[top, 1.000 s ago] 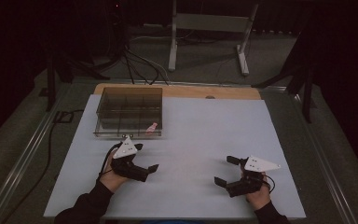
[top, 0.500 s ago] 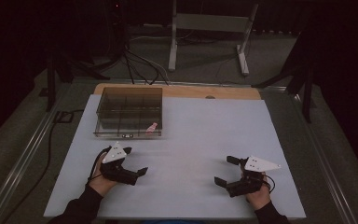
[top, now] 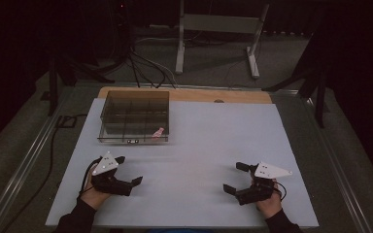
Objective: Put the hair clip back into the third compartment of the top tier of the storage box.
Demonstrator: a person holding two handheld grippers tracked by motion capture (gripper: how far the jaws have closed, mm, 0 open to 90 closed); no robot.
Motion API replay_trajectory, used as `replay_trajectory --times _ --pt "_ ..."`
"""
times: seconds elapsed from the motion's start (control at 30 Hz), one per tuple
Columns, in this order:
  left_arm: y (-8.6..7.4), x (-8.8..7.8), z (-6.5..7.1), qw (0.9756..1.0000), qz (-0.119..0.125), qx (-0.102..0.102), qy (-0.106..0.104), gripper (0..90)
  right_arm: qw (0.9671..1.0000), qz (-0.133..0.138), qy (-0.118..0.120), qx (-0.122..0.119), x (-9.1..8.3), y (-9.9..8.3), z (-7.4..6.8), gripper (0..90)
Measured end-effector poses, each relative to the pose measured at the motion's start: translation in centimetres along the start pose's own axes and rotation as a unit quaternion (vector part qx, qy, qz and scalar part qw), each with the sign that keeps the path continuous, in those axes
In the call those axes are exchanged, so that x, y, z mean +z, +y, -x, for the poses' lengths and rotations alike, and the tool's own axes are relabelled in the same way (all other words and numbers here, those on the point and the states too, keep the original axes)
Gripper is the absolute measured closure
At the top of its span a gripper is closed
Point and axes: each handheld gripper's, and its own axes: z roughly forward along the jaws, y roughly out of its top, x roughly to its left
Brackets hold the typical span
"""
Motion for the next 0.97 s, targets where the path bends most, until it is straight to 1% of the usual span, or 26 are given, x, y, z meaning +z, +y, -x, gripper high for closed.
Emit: replay_trajectory --times 0.2,0.33,0.47,0.53,0.63,0.77,0.97 --pt "-0.7 -0.8 -0.2 0.9999 0.001 -0.012 0.0 0.5 1.0 -0.001 0.0 0.001 0.0 0.0 0.0 0.0" --pt "-1.0 -1.1 -0.4 0.9999 0.005 -0.014 0.005 0.5 1.0 -0.003 0.0 0.0 0.0 0.0 0.0 0.0" --pt "-1.2 -1.3 -0.7 0.9998 0.009 -0.019 0.007 0.5 1.0 -0.003 0.0 0.002 0.1 0.0 0.1 0.0" --pt "-1.2 -1.3 -0.8 0.9997 0.009 -0.023 0.005 0.5 1.0 -0.004 0.001 0.002 0.1 0.0 0.1 0.0" --pt "-1.3 -1.1 -0.7 0.9997 0.007 -0.021 0.002 0.5 1.0 -0.005 0.001 0.001 0.1 0.0 0.1 0.0" --pt "-1.3 -1.0 -0.5 0.9999 0.005 -0.014 0.002 0.5 1.0 -0.005 0.001 0.001 0.1 0.0 0.1 0.0" --pt "-1.3 -0.9 -0.5 0.9999 0.007 -0.014 0.003 0.5 1.0 -0.007 0.003 0.001 0.1 0.0 0.1 0.0"
